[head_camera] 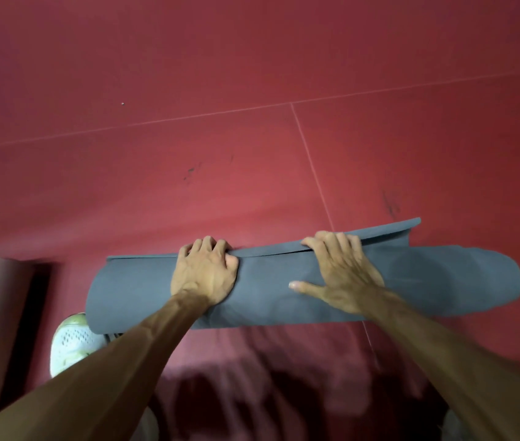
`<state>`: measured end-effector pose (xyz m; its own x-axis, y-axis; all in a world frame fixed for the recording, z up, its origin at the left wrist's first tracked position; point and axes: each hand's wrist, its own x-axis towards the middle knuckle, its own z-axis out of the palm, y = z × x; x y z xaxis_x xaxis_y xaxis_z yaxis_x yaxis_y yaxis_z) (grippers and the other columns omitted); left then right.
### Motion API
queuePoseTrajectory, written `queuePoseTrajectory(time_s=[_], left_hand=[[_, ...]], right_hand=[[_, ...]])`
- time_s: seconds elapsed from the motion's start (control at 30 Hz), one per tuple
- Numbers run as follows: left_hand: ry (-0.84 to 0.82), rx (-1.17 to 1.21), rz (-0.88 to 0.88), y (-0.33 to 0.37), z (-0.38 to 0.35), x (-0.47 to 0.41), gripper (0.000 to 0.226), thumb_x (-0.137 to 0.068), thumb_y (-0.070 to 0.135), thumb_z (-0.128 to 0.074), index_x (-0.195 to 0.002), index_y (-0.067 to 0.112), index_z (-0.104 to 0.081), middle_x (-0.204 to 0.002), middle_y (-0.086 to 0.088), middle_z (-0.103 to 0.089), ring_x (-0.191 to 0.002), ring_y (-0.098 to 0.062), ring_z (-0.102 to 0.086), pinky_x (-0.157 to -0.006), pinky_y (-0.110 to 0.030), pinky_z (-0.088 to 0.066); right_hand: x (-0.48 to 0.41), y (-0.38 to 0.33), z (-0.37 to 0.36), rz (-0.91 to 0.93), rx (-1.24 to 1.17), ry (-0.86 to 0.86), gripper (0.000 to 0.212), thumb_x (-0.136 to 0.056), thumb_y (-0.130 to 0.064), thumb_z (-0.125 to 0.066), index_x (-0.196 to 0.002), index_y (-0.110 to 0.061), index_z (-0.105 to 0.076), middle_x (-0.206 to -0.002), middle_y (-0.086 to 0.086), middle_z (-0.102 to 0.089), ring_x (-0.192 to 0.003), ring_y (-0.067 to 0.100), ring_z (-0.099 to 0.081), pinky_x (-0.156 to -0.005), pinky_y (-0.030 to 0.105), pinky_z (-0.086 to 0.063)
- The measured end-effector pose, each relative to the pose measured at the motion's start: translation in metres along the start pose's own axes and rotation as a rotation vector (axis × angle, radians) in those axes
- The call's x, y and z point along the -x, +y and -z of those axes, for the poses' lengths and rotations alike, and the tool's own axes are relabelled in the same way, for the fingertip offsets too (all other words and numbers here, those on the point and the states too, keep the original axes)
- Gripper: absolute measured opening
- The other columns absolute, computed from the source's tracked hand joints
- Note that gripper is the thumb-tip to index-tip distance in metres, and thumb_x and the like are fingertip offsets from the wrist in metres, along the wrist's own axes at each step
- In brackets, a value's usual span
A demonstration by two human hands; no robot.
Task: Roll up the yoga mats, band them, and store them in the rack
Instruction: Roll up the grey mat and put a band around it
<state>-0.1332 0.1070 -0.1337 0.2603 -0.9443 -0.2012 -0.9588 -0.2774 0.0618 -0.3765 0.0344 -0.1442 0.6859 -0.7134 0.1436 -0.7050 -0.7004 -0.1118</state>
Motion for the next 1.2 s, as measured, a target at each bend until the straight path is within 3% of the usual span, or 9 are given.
queuePoseTrajectory(time_s=[0.17, 0.33, 0.4, 0.53, 0.7, 0.8, 0.93, 1.1, 1.2], left_hand=[[-0.072, 0.081, -0.01, -0.003, 0.003, -0.023, 0.032, -0.092, 0.032, -0.027, -0.102, 0.024, -0.056, -0.114, -0.004, -0.061, -0.113, -0.019, -0.054, -0.112, -0.037, -0.024], [-0.179, 0.133, 0.054, -0.002, 0.015, -0.038, 0.032, -0.094, 0.033, -0.027, -0.101, 0.022, -0.056, -0.111, -0.017, -0.065, -0.102, -0.035, -0.059, -0.081, -0.037, -0.035], [-0.16, 0.126, 0.041, 0.0, 0.016, -0.038, 0.036, -0.094, 0.036, -0.027, -0.099, 0.02, -0.059, -0.108, -0.018, -0.066, -0.099, -0.035, -0.059, -0.078, -0.037, -0.034], [-0.122, 0.202, 0.067, 0.001, 0.016, -0.036, 0.036, -0.094, 0.046, -0.029, -0.107, 0.026, -0.056, -0.104, -0.011, -0.069, -0.096, -0.034, -0.059, -0.078, -0.037, -0.035], [-0.154, 0.232, 0.08, 0.002, 0.019, -0.032, 0.047, -0.094, 0.049, -0.03, -0.139, 0.041, -0.043, -0.121, -0.005, -0.067, -0.116, -0.031, -0.056, -0.101, -0.039, -0.037], [-0.153, 0.173, 0.063, 0.005, 0.024, -0.034, 0.043, -0.096, 0.05, -0.031, -0.119, 0.036, -0.064, -0.116, -0.016, -0.066, -0.111, -0.035, -0.057, -0.096, -0.038, -0.04], [-0.183, 0.142, 0.059, 0.006, 0.026, -0.044, 0.049, -0.097, 0.049, -0.029, -0.106, 0.025, -0.071, -0.109, -0.021, -0.066, -0.105, -0.037, -0.059, -0.09, -0.038, -0.041], [-0.186, 0.079, -0.013, 0.004, 0.018, -0.043, 0.047, -0.097, 0.045, -0.027, -0.103, 0.021, -0.066, -0.108, -0.019, -0.066, -0.102, -0.037, -0.06, -0.085, -0.039, -0.043], [-0.198, 0.03, -0.188, 0.006, 0.023, -0.039, 0.031, -0.099, 0.035, -0.028, -0.1, 0.016, -0.053, -0.112, -0.014, -0.063, -0.101, -0.036, -0.06, -0.085, -0.038, -0.045]], right_hand=[[-0.019, 0.007, -0.003, -0.155, -0.071, 0.169, 0.063, -0.09, -0.06, -0.038, -0.132, -0.013, -0.046, -0.132, 0.009, -0.048, -0.128, 0.026, -0.042, -0.113, 0.051, -0.017], [-0.043, 0.016, -0.003, -0.356, -0.037, -0.134, 0.07, -0.092, -0.066, -0.023, -0.144, -0.023, -0.043, -0.149, 0.004, -0.042, -0.146, 0.017, -0.022, -0.117, 0.048, 0.012], [-0.046, 0.017, -0.004, -0.416, -0.034, -0.257, 0.067, -0.091, -0.069, -0.024, -0.132, -0.027, -0.056, -0.132, 0.002, -0.057, -0.134, 0.018, -0.04, -0.118, 0.046, 0.004], [-0.041, 0.013, -0.001, -0.444, -0.002, -0.167, 0.058, -0.091, -0.065, -0.035, -0.108, -0.023, -0.071, -0.109, 0.002, -0.064, -0.113, 0.021, -0.048, -0.101, 0.038, -0.027], [-0.041, 0.015, 0.006, -0.377, 0.012, -0.283, 0.069, -0.091, -0.068, -0.029, -0.114, -0.018, -0.07, -0.11, 0.003, -0.056, -0.112, 0.021, -0.044, -0.098, 0.037, -0.029], [-0.03, 0.026, 0.019, -0.308, 0.003, -0.408, 0.083, -0.08, -0.081, -0.016, -0.116, -0.026, -0.066, -0.114, -0.002, -0.05, -0.112, 0.018, -0.04, -0.102, 0.044, -0.024], [-0.009, 0.049, 0.033, -0.375, -0.07, -0.591, 0.115, -0.049, -0.098, -0.004, -0.142, -0.036, -0.033, -0.145, -0.001, -0.038, -0.138, 0.024, -0.028, -0.113, 0.06, -0.007], [0.013, 0.059, 0.038, -0.172, 0.044, -0.641, 0.139, -0.034, -0.099, -0.037, -0.15, -0.029, -0.008, -0.148, -0.005, -0.026, -0.138, 0.02, -0.023, -0.114, 0.049, -0.015], [0.026, 0.053, 0.031, -0.156, 0.087, -0.497, 0.136, -0.032, -0.097, -0.045, -0.147, -0.027, -0.025, -0.137, -0.003, -0.04, -0.129, 0.02, -0.037, -0.109, 0.042, -0.021]])
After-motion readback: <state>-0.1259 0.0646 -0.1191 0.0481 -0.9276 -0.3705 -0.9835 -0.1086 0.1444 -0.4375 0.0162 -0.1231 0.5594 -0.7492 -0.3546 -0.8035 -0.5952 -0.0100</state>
